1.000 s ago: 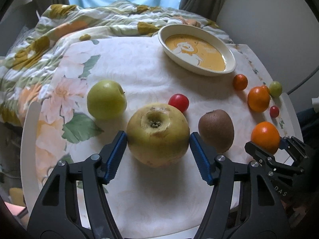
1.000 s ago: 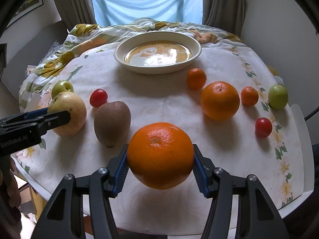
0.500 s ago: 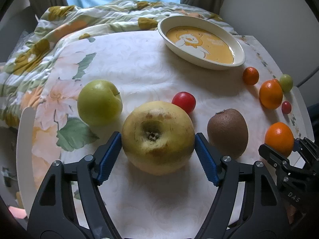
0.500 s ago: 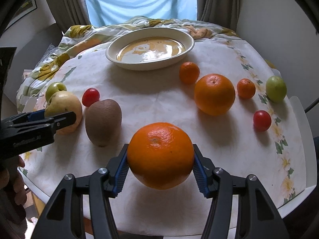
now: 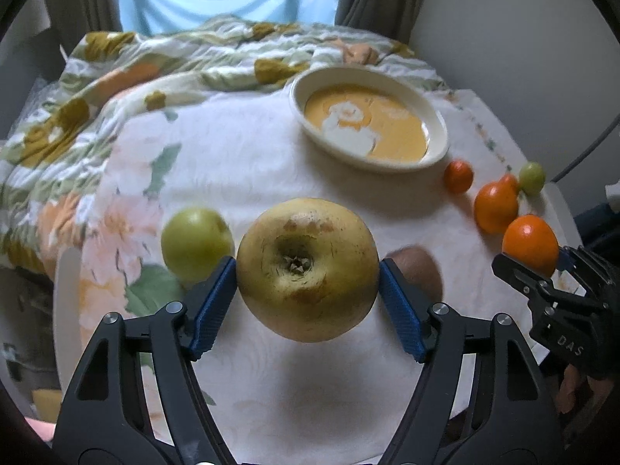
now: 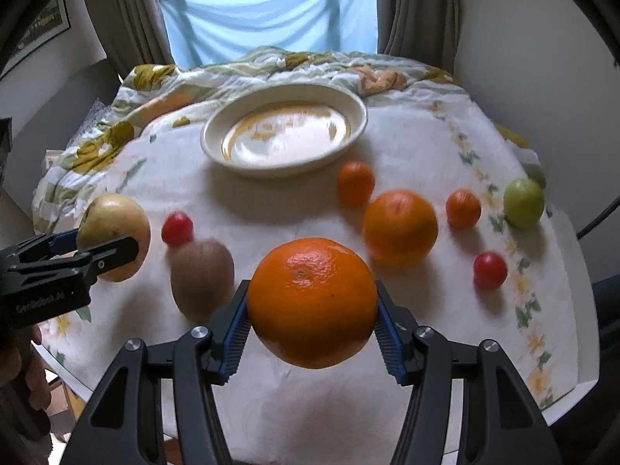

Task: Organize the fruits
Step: 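Lift the yellow apple with the left gripper and carry it over the white bowl, then lower the yellow apple into the bowl and open the left gripper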

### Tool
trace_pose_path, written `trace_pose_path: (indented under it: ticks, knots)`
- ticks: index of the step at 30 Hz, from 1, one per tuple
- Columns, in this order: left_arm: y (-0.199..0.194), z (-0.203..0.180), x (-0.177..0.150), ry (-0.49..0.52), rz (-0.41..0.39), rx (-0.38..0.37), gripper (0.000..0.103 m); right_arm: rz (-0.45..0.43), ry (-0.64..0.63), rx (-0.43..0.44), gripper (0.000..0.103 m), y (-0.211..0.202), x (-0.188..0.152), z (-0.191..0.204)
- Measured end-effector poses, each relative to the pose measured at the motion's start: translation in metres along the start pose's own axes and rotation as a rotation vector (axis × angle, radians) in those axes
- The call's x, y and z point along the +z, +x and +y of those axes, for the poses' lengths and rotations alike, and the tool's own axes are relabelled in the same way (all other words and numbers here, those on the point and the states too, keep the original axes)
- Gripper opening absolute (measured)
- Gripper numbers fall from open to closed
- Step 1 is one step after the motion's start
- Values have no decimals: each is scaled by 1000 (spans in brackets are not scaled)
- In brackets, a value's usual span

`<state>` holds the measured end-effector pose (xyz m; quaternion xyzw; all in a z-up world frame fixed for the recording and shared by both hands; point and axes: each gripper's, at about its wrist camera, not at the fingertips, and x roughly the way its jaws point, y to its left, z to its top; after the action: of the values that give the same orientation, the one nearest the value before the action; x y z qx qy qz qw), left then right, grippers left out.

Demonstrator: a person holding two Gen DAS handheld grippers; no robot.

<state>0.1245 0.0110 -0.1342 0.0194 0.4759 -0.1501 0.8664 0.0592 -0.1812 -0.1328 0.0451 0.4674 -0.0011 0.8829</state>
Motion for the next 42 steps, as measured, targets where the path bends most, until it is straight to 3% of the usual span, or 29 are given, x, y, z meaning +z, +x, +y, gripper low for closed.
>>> trace_pose_path:
  ticks: [10, 22, 31, 42]
  knots:
    - [-4, -19, 68, -13, -73, -21, 81, -97, -33, 23, 54, -7, 69, -27]
    - [70, -45, 149, -45, -38, -28, 81, -104, -63, 67, 54, 31, 134, -61]
    - [140, -52, 179, -29, 28, -6, 81, -59, -84, 78, 54, 68, 160, -77]
    - [175, -54, 190, -17, 90, 73, 83, -23, -74, 96, 54, 89, 174, -92]
